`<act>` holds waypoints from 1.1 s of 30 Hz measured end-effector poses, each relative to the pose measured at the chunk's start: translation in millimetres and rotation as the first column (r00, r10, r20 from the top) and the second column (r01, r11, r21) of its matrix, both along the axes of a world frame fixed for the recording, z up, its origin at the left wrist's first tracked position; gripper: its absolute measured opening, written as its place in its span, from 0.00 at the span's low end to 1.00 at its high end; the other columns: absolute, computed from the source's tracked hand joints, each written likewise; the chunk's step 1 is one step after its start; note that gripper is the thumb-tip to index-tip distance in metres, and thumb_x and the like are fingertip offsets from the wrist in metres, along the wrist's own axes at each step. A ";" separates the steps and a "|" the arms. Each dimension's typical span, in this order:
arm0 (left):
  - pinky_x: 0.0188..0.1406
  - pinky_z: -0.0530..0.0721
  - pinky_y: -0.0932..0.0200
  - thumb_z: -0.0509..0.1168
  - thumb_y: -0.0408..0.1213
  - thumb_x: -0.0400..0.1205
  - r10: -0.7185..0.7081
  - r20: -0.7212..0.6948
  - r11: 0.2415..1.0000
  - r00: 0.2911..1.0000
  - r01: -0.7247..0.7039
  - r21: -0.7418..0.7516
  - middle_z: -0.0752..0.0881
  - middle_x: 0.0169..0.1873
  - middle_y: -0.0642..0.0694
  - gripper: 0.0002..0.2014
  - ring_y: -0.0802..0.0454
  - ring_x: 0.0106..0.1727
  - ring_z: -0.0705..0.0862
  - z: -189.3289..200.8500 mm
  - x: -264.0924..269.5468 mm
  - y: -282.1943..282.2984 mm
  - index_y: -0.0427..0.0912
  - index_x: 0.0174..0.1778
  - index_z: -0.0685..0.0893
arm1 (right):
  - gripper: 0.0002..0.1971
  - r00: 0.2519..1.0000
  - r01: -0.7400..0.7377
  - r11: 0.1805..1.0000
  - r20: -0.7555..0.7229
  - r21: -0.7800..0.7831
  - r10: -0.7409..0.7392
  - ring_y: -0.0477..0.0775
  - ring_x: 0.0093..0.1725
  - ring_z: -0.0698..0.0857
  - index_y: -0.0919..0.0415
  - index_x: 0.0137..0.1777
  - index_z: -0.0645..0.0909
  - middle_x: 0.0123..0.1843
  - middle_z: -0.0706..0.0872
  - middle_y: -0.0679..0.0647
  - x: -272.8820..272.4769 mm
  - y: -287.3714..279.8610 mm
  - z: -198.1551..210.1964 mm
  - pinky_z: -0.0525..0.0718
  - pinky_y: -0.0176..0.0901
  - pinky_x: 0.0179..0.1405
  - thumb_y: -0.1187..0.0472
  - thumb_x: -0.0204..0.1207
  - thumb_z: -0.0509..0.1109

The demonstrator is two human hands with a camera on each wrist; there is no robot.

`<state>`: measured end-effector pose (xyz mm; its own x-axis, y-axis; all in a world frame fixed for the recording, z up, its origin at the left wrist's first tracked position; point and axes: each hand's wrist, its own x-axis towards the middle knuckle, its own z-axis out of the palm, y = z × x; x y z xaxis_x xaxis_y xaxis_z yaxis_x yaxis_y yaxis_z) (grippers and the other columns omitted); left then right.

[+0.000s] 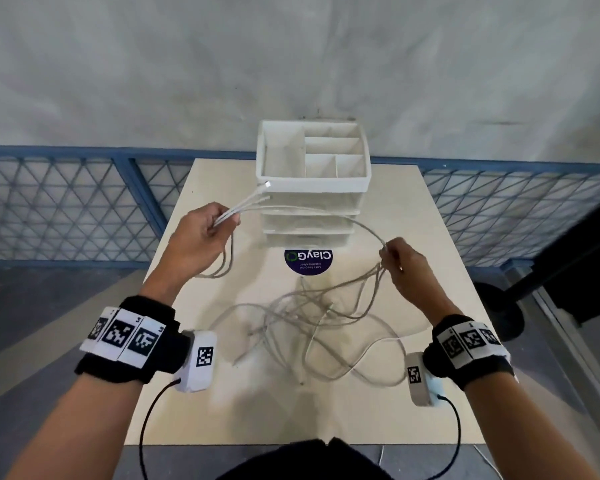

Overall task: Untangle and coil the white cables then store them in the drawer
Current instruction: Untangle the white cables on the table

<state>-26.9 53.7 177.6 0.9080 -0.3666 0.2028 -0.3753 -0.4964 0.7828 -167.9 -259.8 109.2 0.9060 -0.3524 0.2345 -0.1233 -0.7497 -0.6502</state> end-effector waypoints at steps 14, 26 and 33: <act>0.47 0.83 0.66 0.74 0.32 0.73 -0.362 -0.275 0.882 0.891 0.232 -0.411 0.89 0.44 0.49 0.18 0.62 0.41 0.85 2.7 -47.0 -84.4 0.45 0.59 0.82 | 0.05 0.958 -0.286 0.919 0.065 0.271 0.279 0.41 0.27 0.71 0.61 0.46 0.81 0.27 0.74 0.53 12.8 50.8 77.6 0.69 0.29 0.30 0.59 0.78 0.69; 0.24 0.67 0.74 0.76 0.38 0.72 -0.214 -0.095 0.946 0.972 0.182 -0.268 0.76 0.16 0.59 0.20 0.64 0.20 0.74 -5.1 -53.5 -90.3 0.48 0.56 0.76 | 0.05 0.930 -0.334 0.890 -0.045 0.311 0.364 0.41 0.26 0.70 0.56 0.42 0.81 0.21 0.75 0.37 1.1 43.4 69.7 0.67 0.27 0.29 0.58 0.78 0.68; 0.22 0.63 0.71 0.66 0.42 0.81 -0.327 -0.078 0.943 0.942 0.319 -0.100 0.75 0.16 0.60 0.11 0.62 0.20 0.69 -8.8 -49.3 -84.0 0.50 0.31 0.80 | 0.10 0.919 -0.360 0.867 -0.027 0.344 0.392 0.41 0.25 0.66 0.67 0.42 0.80 0.22 0.71 0.41 4.3 42.4 68.0 0.65 0.29 0.27 0.59 0.79 0.67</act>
<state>-76.2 -30.3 168.8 0.7599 -0.6282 0.1670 -0.4283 -0.2907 0.8556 -163.5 -217.4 177.3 0.9970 -0.0220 0.0738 0.0530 -0.4991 -0.8649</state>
